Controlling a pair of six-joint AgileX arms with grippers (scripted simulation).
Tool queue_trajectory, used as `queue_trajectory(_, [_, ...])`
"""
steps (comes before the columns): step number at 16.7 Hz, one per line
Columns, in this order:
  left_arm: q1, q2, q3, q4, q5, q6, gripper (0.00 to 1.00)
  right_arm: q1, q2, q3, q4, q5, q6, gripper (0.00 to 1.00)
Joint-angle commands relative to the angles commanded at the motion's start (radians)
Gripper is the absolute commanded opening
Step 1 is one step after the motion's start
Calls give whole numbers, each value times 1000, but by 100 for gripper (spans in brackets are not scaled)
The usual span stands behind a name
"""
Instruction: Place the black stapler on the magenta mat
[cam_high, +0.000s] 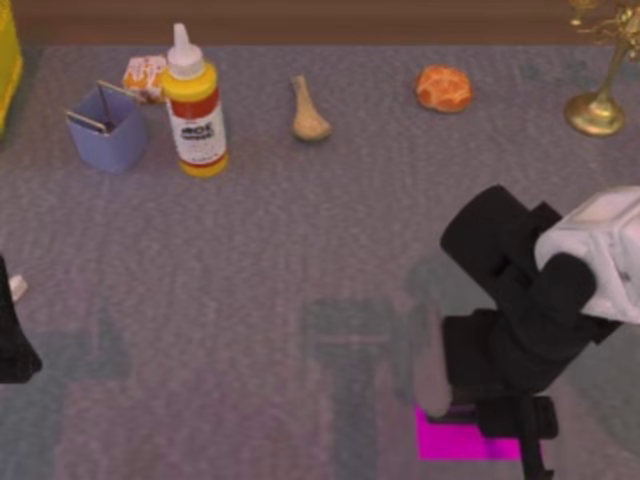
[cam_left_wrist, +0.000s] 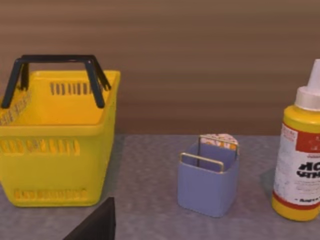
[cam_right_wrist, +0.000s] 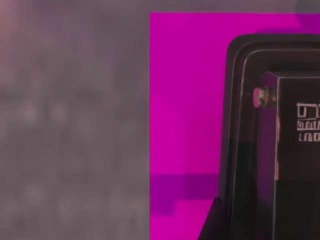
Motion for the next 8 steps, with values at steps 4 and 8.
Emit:
queue_trajectory(4, [0,0,0,0,0,0,100,5,27,-33,52,1,3,0])
queue_trajectory(8, [0,0,0,0,0,0,100,5,27,-33,52,1,3,15])
